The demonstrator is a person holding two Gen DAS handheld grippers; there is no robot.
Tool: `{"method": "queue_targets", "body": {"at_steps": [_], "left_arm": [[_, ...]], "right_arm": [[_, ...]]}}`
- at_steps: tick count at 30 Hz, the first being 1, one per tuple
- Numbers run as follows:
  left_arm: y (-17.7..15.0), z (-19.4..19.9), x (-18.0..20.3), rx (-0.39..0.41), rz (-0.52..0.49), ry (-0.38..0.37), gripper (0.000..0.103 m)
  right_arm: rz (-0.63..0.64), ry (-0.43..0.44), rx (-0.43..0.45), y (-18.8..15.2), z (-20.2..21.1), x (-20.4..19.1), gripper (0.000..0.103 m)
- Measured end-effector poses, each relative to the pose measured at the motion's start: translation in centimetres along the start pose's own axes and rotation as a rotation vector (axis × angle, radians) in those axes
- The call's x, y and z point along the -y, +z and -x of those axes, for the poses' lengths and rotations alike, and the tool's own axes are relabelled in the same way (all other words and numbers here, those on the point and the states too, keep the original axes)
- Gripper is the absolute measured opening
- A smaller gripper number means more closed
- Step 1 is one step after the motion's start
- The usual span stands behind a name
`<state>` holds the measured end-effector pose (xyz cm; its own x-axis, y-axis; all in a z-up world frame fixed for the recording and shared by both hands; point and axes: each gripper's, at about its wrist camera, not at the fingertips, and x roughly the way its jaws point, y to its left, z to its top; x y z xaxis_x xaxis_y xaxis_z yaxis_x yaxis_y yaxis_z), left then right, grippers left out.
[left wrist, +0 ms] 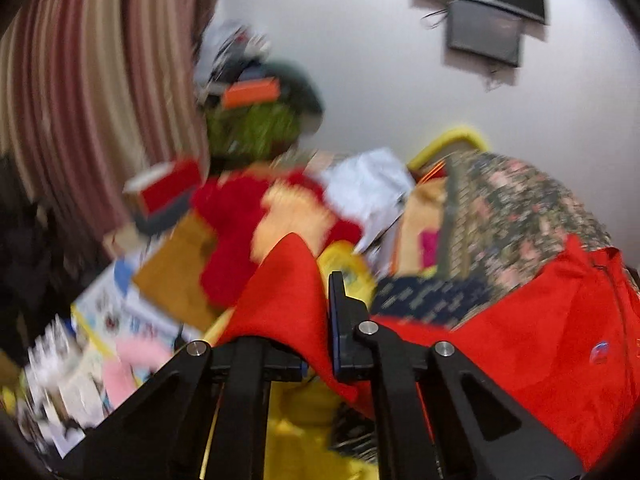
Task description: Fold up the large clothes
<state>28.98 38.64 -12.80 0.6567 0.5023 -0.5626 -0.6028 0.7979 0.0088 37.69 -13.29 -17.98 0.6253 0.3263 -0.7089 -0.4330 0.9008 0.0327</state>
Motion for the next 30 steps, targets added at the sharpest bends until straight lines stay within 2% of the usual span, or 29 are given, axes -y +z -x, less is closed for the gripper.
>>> {"method": "queue_targets", "body": {"at_steps": [5, 7, 12, 14, 17, 19, 21, 25, 28, 29, 30], "left_arm": [[4.8, 3.3, 7.9, 0.097, -0.111, -0.100, 0.005], [6.0, 4.7, 12.3, 0.125, -0.171, -0.166, 0.005], [5.4, 6.5, 22.8, 0.130, -0.318, -0.302, 0.005], [3.5, 6.6, 27.6, 0.105, -0.396, -0.349, 0.005], [0.0, 6.4, 32.7, 0.062, -0.487, -0.405, 0.005], [-3.1, 5.7, 36.2, -0.010, -0.546, -0.463, 0.005], [-6.5, 5.2, 38.9, -0.077, -0.611, -0.491, 0.005], [-12.2, 4.4, 42.0, -0.189, -0.700, -0.519, 0.005], [-15.5, 4.2, 43.0, -0.259, -0.718, -0.531, 0.005], [-15.9, 4.2, 43.0, -0.270, -0.718, -0.534, 0.006], [-16.4, 4.3, 42.8, -0.271, -0.715, -0.537, 0.012]], "right_arm": [[-0.006, -0.006, 0.026, 0.0, 1.3, 1.8, 0.103], [-0.012, -0.012, 0.034, -0.1, 1.5, 2.7, 0.103], [-0.040, -0.010, 0.021, -0.5, 1.8, 5.4, 0.103], [-0.046, -0.015, 0.011, -0.6, 1.8, 6.6, 0.103], [-0.046, -0.026, 0.006, -1.2, 2.1, 8.0, 0.103], [-0.050, -0.033, 0.003, -1.6, 2.3, 8.9, 0.103], [-0.054, -0.039, -0.006, -2.0, 2.4, 9.8, 0.103], [-0.055, -0.061, -0.023, -3.1, 2.7, 11.4, 0.103], [-0.062, -0.069, -0.043, -3.5, 2.6, 12.1, 0.103], [-0.066, -0.068, -0.049, -3.6, 2.6, 12.2, 0.103], [-0.072, -0.065, -0.054, -3.7, 2.6, 12.3, 0.103]]}}
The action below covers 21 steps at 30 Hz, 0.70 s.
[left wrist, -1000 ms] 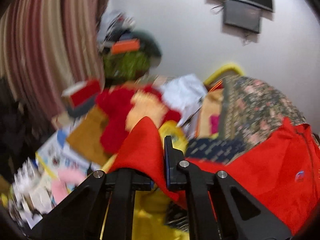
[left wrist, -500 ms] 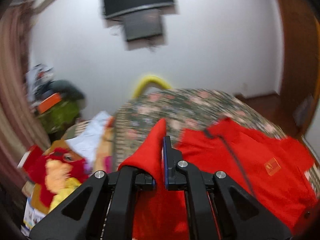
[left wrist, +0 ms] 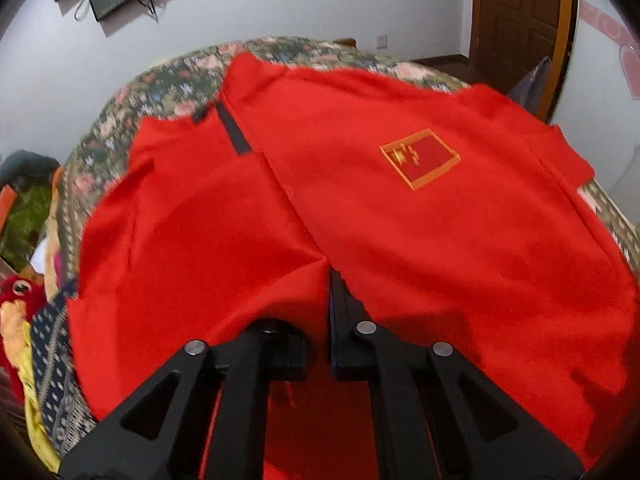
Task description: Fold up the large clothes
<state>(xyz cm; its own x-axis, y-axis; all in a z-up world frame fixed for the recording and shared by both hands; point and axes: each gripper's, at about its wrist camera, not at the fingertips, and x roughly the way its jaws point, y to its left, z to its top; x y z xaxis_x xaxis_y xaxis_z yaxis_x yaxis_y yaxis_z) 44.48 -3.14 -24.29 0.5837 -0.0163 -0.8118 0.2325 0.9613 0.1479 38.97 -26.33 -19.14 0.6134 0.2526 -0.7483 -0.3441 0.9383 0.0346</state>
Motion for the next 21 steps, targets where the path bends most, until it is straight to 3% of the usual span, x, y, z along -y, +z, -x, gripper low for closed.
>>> {"method": "queue_targets", "body": {"at_steps": [2, 4, 9, 13, 21], "left_arm": [[-0.9, 0.6, 0.3, 0.000, 0.001, -0.042, 0.029], [-1.8, 1.8, 0.0, -0.017, 0.004, -0.100, 0.062], [-4.1, 5.7, -1.1, 0.007, -0.043, -0.077, 0.075], [-5.8, 8.5, -4.4, 0.035, 0.011, -0.039, 0.087], [-9.4, 11.0, -13.6, 0.050, 0.157, 0.112, 0.090]], "right_arm": [[-0.004, 0.005, -0.004, 0.0, 0.0, -0.1, 0.103], [0.000, 0.008, -0.005, 0.0, 0.2, -0.5, 0.103], [0.056, 0.016, 0.008, 0.7, 0.9, -3.0, 0.103], [0.135, 0.025, 0.030, 1.7, 1.1, -6.3, 0.103], [0.262, 0.099, 0.031, 3.8, -1.6, -13.2, 0.103]]}}
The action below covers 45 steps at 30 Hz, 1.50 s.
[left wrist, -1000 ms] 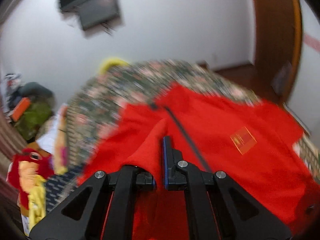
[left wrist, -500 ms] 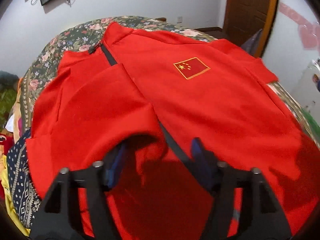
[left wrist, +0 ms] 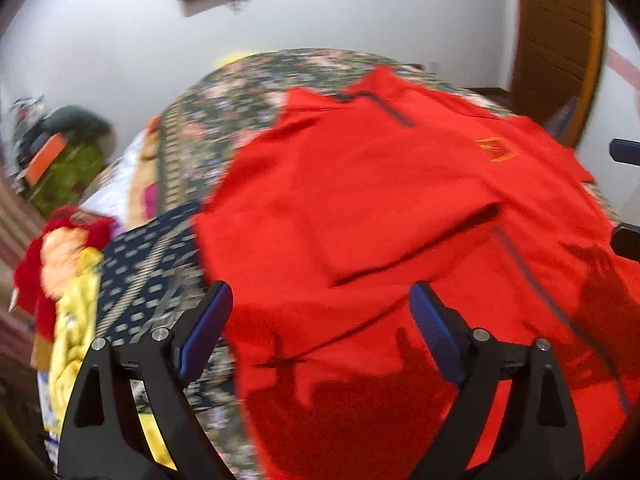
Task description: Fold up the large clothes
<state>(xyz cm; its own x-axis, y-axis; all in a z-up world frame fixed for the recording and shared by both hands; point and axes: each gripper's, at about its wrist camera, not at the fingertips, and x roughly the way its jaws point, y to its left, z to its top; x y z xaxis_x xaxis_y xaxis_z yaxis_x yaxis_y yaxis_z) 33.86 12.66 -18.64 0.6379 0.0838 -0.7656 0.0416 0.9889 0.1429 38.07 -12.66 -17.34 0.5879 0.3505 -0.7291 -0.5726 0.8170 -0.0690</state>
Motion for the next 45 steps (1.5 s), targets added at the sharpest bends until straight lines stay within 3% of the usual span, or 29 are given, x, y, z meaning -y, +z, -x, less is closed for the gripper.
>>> {"method": "queue_targets", "body": {"at_steps": [6, 12, 15, 19, 21, 22, 25, 29, 30, 36, 45], "left_arm": [[-1.9, -2.7, -5.5, -0.061, 0.117, 0.029, 0.090], [-3.5, -6.4, -7.4, -0.112, 0.203, 0.006, 0.090], [-4.2, -7.8, -7.4, -0.132, 0.200, 0.018, 0.090], [-5.1, -9.4, -7.7, -0.160, 0.216, 0.017, 0.090], [-5.5, -10.0, -8.1, -0.162, 0.235, 0.009, 0.090], [-5.7, -10.2, -8.3, -0.156, 0.241, 0.008, 0.090], [-5.9, -10.3, -7.8, -0.147, 0.218, 0.029, 0.091], [-6.1, -10.3, -7.2, -0.145, 0.200, 0.056, 0.092], [-6.1, -10.4, -7.2, -0.146, 0.204, 0.058, 0.092], [-5.3, -9.2, -7.1, -0.155, 0.212, 0.066, 0.092], [-0.4, -3.9, -4.7, -0.025, 0.191, 0.034, 0.092]], "right_arm": [[0.068, 0.105, -0.062, 2.5, -5.7, -4.3, 0.103], [0.145, 0.138, -0.123, 4.3, -11.8, -7.8, 0.102], [0.163, 0.146, -0.147, 5.0, -14.5, -9.0, 0.094], [0.209, 0.138, -0.202, 4.9, -18.0, -10.5, 0.073], [0.277, 0.083, -0.180, 4.8, -19.0, -11.4, 0.073], [0.309, 0.068, -0.167, 4.7, -19.2, -11.8, 0.072], [0.371, 0.021, -0.135, 4.6, -19.5, -12.5, 0.056], [0.327, 0.031, -0.108, 5.1, -19.0, -11.7, 0.015], [0.283, 0.044, -0.105, 5.4, -18.6, -11.0, 0.012], [0.068, 0.078, -0.004, 7.3, -14.1, -6.3, 0.009], [-0.153, 0.078, 0.124, 7.8, -6.0, 1.6, 0.009]]}}
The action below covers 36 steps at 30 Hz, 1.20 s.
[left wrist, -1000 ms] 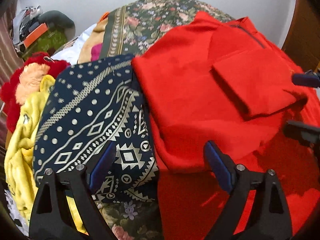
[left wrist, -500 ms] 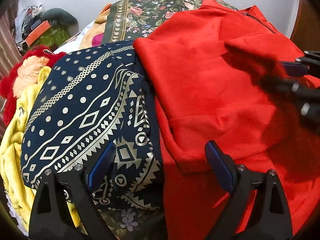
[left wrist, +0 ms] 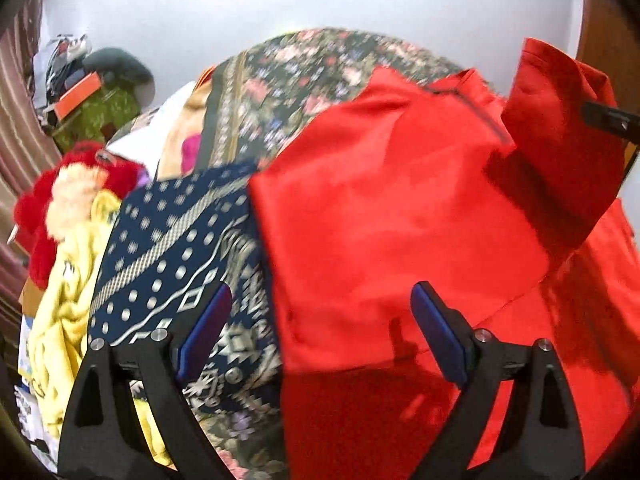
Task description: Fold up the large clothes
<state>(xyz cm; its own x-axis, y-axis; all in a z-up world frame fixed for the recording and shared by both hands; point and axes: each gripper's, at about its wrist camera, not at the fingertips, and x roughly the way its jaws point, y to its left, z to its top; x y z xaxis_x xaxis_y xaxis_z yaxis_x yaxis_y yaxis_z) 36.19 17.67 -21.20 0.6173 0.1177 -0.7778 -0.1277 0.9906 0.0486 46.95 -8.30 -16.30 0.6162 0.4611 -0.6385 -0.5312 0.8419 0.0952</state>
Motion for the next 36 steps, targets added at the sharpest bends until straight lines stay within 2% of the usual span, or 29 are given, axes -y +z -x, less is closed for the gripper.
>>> {"method": "queue_targets", "body": {"at_steps": [2, 5, 11, 17, 21, 25, 32, 33, 34, 35, 36], "left_arm": [[0.8, 0.0, 1.2, 0.001, 0.004, -0.020, 0.092], [1.0, -1.3, 2.8, -0.045, 0.022, -0.059, 0.092], [-0.4, -6.3, 3.9, -0.175, 0.001, 0.045, 0.089], [-1.4, -7.0, 3.3, -0.193, 0.027, 0.055, 0.093], [-2.1, -7.5, 3.2, -0.193, 0.017, 0.087, 0.102], [-2.6, -7.8, 2.2, -0.215, 0.102, 0.037, 0.102], [-2.9, -8.2, 2.0, -0.212, 0.123, 0.038, 0.103], [-3.0, -8.2, 2.1, -0.211, 0.125, 0.044, 0.103], [-3.1, -8.1, 2.2, -0.208, 0.125, 0.050, 0.103], [-3.2, -8.0, 2.4, -0.205, 0.122, 0.056, 0.103], [-3.2, -8.0, 2.5, -0.201, 0.116, 0.062, 0.103]], "right_arm": [[-0.030, -0.011, 0.007, -0.4, 1.4, 1.7, 0.009], [-0.077, -0.032, -0.004, -1.5, 2.7, 4.7, 0.009], [-0.188, -0.076, -0.030, -4.2, 3.6, 11.6, 0.009], [-0.238, -0.129, -0.097, -7.7, 2.4, 16.7, 0.009], [-0.229, -0.146, -0.172, -9.8, 0.2, 18.0, 0.009], [-0.177, -0.193, -0.253, -11.6, -2.0, 18.5, 0.010], [-0.086, -0.286, -0.283, -11.4, -2.5, 17.3, 0.013], [-0.069, -0.327, -0.287, -11.4, -2.5, 17.1, 0.024], [-0.047, -0.397, -0.289, -11.5, -2.5, 16.9, 0.059], [-0.013, -0.513, -0.290, -11.6, -2.5, 16.9, 0.101], [0.015, -0.569, -0.279, -11.9, -2.3, 16.8, 0.103]]}}
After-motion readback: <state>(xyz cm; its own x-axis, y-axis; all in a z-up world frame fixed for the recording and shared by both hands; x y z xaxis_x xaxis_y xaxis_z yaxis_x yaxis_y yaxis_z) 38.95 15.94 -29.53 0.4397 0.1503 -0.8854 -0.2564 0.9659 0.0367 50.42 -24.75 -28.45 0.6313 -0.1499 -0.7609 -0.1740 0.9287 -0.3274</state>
